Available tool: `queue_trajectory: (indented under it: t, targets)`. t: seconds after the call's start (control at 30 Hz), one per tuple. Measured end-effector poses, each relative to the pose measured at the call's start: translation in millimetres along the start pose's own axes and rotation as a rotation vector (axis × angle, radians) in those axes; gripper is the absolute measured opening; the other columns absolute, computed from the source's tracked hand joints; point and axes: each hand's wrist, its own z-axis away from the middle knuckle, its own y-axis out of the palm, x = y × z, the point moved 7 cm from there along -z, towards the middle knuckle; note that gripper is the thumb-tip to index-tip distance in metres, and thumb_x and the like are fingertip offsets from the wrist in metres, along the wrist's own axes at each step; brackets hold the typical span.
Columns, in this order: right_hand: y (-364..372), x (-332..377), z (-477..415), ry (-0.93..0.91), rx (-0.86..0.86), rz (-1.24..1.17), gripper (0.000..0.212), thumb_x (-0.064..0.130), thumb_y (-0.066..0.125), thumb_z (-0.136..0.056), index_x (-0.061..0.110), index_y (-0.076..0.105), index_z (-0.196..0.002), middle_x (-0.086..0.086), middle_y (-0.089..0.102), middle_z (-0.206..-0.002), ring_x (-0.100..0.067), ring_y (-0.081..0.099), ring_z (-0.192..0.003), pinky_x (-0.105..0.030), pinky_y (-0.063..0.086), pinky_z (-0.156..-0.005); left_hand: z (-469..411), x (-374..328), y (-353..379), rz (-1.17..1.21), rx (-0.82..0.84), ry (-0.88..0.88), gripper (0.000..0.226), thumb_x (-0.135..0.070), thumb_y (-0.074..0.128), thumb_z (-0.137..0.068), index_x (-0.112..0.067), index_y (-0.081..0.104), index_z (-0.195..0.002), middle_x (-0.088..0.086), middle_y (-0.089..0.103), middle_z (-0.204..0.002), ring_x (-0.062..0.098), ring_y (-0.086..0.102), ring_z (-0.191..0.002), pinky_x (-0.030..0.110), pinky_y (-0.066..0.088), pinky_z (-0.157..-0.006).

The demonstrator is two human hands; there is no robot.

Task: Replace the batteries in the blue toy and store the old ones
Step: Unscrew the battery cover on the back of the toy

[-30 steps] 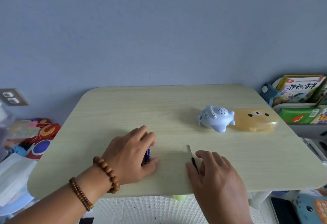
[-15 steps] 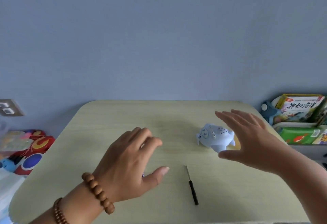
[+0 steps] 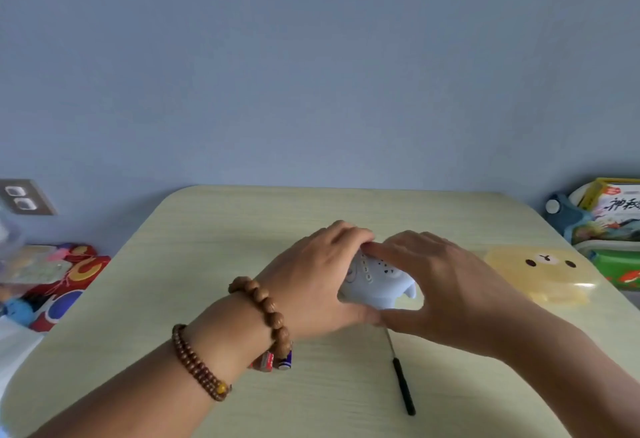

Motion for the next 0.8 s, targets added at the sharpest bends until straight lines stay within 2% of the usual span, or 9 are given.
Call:
queue_trajectory:
  t: [0.13, 0.2, 0.3, 0.33, 0.43, 0.53, 0.63, 0.7, 0.8]
  targets:
    - [0, 13, -6, -0.016, 0.010, -0.039, 0.083, 0.067, 0.069, -0.071, 0.043, 0.035, -0.143, 0.019, 0.060, -0.118, -0.006, 0.051, -0.095, -0.025, 0.046, -0.083, 2, 15, -1, 0.125, 0.023, -0.056, 0.099, -0.059, 0.084, -0.060, -0.039, 0.033, -0.142, -0.024, 0.046, -0.134, -0.003, 0.048, -0.116, 0.013, 0.043, -0.094]
    - [-2, 17, -1, -0.009, 0.035, -0.111, 0.089, 0.066, 0.069, -0.071, 0.044, 0.028, -0.146, 0.023, 0.055, -0.129, -0.001, 0.048, -0.103, -0.019, 0.040, -0.084, 2, 17, -3, 0.139, 0.034, -0.068, 0.102, -0.059, 0.087, -0.056, -0.044, 0.032, -0.141, -0.029, 0.047, -0.128, -0.007, 0.048, -0.111, 0.005, 0.038, -0.085]
    - [-3, 13, 24, 0.134, -0.002, -0.144, 0.100, 0.082, 0.059, -0.067, 0.048, 0.015, -0.149, 0.033, 0.022, -0.153, 0.008, 0.031, -0.135, -0.016, 0.033, -0.099, 1, 12, -3, 0.131, 0.051, -0.029, 0.094, -0.065, 0.082, -0.058, -0.050, 0.034, -0.138, -0.028, 0.052, -0.130, -0.007, 0.053, -0.112, 0.016, 0.047, -0.093]
    - [0, 12, 38, 0.202, -0.051, -0.124, 0.100, 0.087, 0.053, -0.064, 0.043, 0.024, -0.149, 0.029, 0.026, -0.153, 0.005, 0.037, -0.135, -0.020, 0.038, -0.099, 0, 12, -3, 0.126, 0.053, -0.023, 0.091, -0.066, 0.080, -0.060, -0.049, 0.037, -0.138, -0.028, 0.053, -0.131, -0.006, 0.053, -0.114, 0.022, 0.048, -0.097]
    - [7, 23, 72, 0.305, -0.297, -0.037, 0.085, 0.089, 0.047, -0.064, 0.022, 0.075, -0.108, 0.001, 0.071, -0.125, -0.022, 0.073, -0.104, -0.039, 0.060, -0.070, 2, 17, -4, 0.139, 0.057, -0.018, 0.075, -0.061, 0.078, -0.066, -0.048, 0.048, -0.134, -0.031, 0.056, -0.128, -0.008, 0.054, -0.115, 0.025, 0.047, -0.098]
    - [28, 31, 86, 0.342, -0.394, -0.032, 0.068, 0.077, 0.040, -0.079, 0.023, 0.078, -0.063, -0.005, 0.081, -0.095, -0.029, 0.077, -0.088, -0.039, 0.060, -0.068, 6, 19, -3, 0.144, 0.091, -0.022, 0.071, -0.055, 0.076, -0.073, -0.052, 0.045, -0.136, -0.033, 0.055, -0.129, -0.011, 0.051, -0.118, 0.022, 0.045, -0.099]
    - [34, 24, 92, 0.308, -0.444, -0.151, 0.060, 0.067, 0.033, -0.091, 0.036, 0.071, -0.057, 0.005, 0.080, -0.081, -0.008, 0.074, -0.098, -0.019, 0.044, -0.089, 9, 14, -2, 0.119, 0.122, 0.017, 0.073, -0.056, 0.071, -0.076, -0.056, 0.035, -0.140, -0.036, 0.049, -0.135, -0.011, 0.048, -0.122, 0.024, 0.044, -0.102]
    - [29, 15, 97, 0.329, -0.430, -0.212, 0.061, 0.061, 0.032, -0.095, 0.036, 0.069, -0.055, 0.008, 0.078, -0.080, -0.002, 0.072, -0.091, -0.014, 0.044, -0.078, 11, 10, 0, 0.085, 0.163, 0.025, 0.085, -0.066, 0.073, -0.065, -0.058, 0.030, -0.138, -0.038, 0.046, -0.133, -0.012, 0.048, -0.120, 0.024, 0.046, -0.100]
    - [11, -1, 107, 0.398, -0.405, -0.121, 0.056, 0.054, 0.043, -0.094, 0.026, 0.075, -0.058, 0.009, 0.077, -0.077, -0.013, 0.073, -0.065, -0.022, 0.048, -0.069, 10, 5, 5, 0.021, 0.165, -0.001, 0.089, -0.069, 0.077, -0.055, -0.058, 0.032, -0.131, -0.035, 0.049, -0.124, -0.008, 0.053, -0.107, 0.026, 0.050, -0.090]
